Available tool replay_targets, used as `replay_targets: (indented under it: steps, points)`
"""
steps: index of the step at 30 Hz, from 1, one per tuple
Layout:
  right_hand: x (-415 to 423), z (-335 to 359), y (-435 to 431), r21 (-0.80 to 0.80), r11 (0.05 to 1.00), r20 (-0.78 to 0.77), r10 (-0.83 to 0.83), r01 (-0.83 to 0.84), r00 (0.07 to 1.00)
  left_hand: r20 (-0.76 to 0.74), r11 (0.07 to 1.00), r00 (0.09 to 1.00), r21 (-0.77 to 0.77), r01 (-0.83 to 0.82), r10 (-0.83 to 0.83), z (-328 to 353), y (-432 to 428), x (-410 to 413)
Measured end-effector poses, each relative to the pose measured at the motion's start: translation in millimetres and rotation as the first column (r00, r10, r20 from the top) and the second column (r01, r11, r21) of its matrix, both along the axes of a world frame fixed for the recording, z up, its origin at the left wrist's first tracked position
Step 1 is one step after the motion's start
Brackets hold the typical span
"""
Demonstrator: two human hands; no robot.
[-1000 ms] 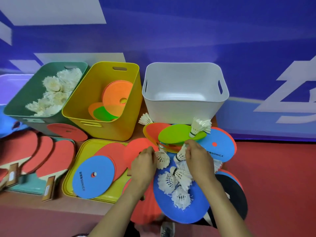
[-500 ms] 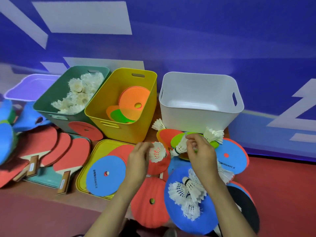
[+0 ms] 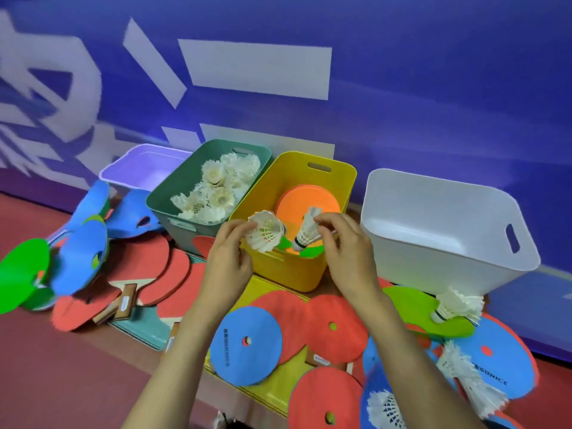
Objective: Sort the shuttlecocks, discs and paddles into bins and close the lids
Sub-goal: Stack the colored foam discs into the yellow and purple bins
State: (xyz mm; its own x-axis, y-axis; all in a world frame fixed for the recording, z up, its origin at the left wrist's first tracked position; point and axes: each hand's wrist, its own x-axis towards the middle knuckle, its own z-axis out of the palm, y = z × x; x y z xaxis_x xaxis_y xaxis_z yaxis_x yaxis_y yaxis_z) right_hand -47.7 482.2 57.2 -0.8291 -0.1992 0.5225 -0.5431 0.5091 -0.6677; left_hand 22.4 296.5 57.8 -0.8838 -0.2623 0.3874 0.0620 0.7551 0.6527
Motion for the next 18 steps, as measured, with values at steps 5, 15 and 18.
replay_targets:
  steps: [5, 15, 18]
  points:
    - [-37.5, 2.2, -77.8, 0.007, 0.999, -0.023, 0.047, -0.047, 0.999, 0.024, 0.994, 0.994, -0.001, -0.107, 0.107, 0.3, -85.7, -40.1]
    - [-139.0, -7.1, -234.6, 0.074, 0.993, 0.065, -0.101, 0.096, 0.993, 0.099, 0.986, 0.982, -0.041, -0.16, 0.164, -26.7, -248.1, -160.8]
    - [-163.2, -9.8, -259.8, 0.157, 0.968, 0.042, -0.202, 0.194, 0.978, 0.104, 0.993, 0.988, -0.049, -0.109, 0.113, -27.4, -270.5, -198.4]
